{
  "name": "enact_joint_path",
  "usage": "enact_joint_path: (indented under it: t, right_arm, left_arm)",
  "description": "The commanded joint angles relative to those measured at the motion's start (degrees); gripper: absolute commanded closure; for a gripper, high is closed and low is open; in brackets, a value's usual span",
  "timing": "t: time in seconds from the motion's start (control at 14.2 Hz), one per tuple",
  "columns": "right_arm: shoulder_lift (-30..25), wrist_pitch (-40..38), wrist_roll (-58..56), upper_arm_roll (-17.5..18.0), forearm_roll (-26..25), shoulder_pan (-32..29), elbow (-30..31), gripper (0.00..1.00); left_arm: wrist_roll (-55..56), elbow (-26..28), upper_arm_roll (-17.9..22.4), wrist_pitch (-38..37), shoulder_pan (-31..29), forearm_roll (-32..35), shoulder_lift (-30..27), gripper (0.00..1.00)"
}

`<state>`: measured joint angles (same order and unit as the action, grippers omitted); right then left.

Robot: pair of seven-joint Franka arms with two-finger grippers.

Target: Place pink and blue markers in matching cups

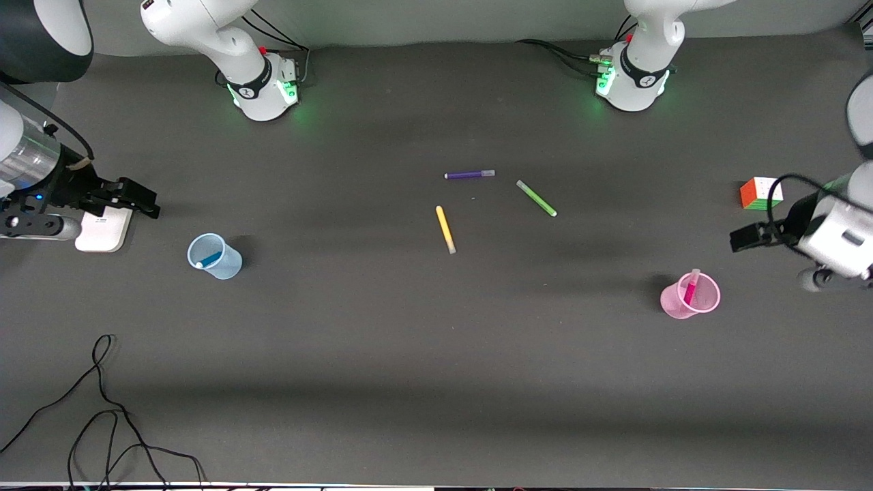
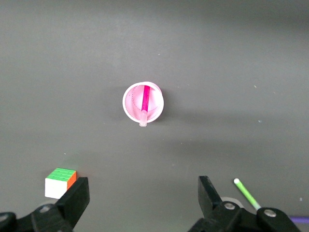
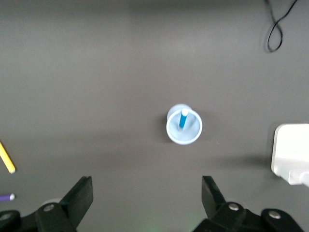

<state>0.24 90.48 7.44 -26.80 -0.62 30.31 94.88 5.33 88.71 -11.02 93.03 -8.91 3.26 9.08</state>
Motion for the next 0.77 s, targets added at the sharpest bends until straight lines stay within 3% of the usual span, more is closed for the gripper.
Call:
enact_joint_path:
  t: [0.0, 0.14, 0.28, 0.49, 0.7]
  right_arm:
    - [-0.24, -2.24, 0.56, 6.39, 1.23, -7.26, -0.83, 0.0]
    - [-0.15, -1.97, 0.73, 15.58, 1.5, -17.15, -0.66, 0.0]
    - [-0.06, -1.97, 1.0, 23.34, 3.51, -25.44, -0.74, 0.0]
    - [-0.24, -1.97, 0.82, 24.6, 3.61, -26.97, -0.66, 0.0]
    - [0.02, -1.45, 0.21, 26.26, 3.52, -28.45, -0.66, 0.0]
  left_arm:
    - [-4.35, 2.34, 0.21, 0.05, -0.23, -1.32, -3.8, 0.0]
    - [-9.0, 2.77, 0.73, -0.13, -0.15, -2.28, -5.21, 0.0]
    - [-9.72, 2.87, 4.76, -0.74, 3.43, -2.99, -6.18, 0.0]
    - [-9.63, 3.04, 11.26, -0.83, 10.91, -2.99, -7.32, 0.0]
    - [-8.58, 3.92, 11.55, -0.92, 11.98, -2.99, -8.73, 0.0]
